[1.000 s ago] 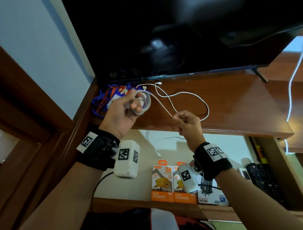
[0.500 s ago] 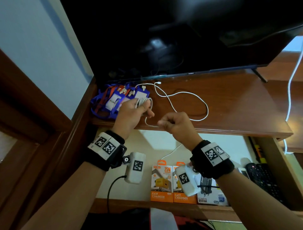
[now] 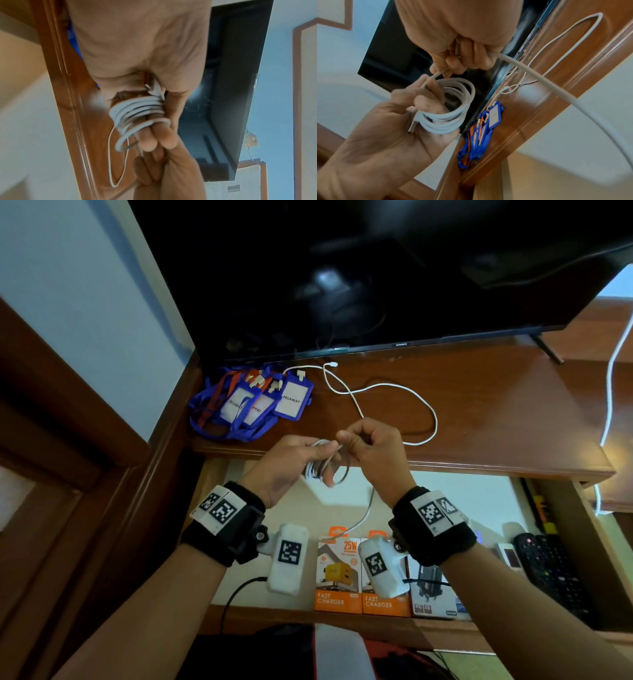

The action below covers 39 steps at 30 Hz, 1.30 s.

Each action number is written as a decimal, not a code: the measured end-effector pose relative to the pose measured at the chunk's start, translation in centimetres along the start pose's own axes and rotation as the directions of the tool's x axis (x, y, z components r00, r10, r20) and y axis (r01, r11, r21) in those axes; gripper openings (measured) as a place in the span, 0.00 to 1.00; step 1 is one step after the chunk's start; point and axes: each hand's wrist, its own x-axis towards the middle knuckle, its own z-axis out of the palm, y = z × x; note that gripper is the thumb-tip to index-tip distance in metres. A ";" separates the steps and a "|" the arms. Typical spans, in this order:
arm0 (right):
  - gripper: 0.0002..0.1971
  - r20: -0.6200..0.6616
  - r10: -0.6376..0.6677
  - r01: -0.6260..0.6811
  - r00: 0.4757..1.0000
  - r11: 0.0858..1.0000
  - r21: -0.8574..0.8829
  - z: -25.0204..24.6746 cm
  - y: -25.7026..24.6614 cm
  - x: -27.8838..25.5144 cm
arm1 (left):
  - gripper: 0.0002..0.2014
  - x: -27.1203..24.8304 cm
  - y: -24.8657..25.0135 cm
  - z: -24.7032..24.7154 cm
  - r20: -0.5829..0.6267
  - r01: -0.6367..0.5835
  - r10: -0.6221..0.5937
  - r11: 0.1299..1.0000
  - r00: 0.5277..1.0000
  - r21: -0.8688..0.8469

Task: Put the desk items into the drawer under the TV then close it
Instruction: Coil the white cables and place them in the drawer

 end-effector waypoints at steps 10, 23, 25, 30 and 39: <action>0.09 0.053 0.061 -0.061 0.997 0.998 0.003 -2.5 3.0 -1.8 | 0.11 -1.9 -0.2 -2.4 -0.021 0.038 -0.047 0.952 0.999 -0.305; 0.11 -0.097 0.129 -0.130 0.987 0.991 -0.014 -3.4 4.9 -1.1 | 0.12 -2.4 -0.2 -4.7 -0.228 -0.120 -0.035 0.768 0.973 -0.629; 0.12 -0.072 0.105 -0.114 0.992 0.984 -0.136 -2.7 5.0 -1.0 | 0.11 -1.8 -0.2 -4.2 -0.312 -0.207 -0.003 0.743 0.950 -0.637; 0.10 0.137 0.068 -0.012 0.988 0.928 -0.373 -0.6 4.2 -2.2 | 0.16 -1.0 -0.3 -2.4 -0.443 -0.263 0.116 0.922 0.889 -0.285; 0.09 0.297 -0.111 0.161 0.948 0.976 -0.149 -0.3 0.5 -3.1 | 0.13 -0.7 -0.8 0.1 -0.335 -0.063 0.104 0.989 0.936 0.131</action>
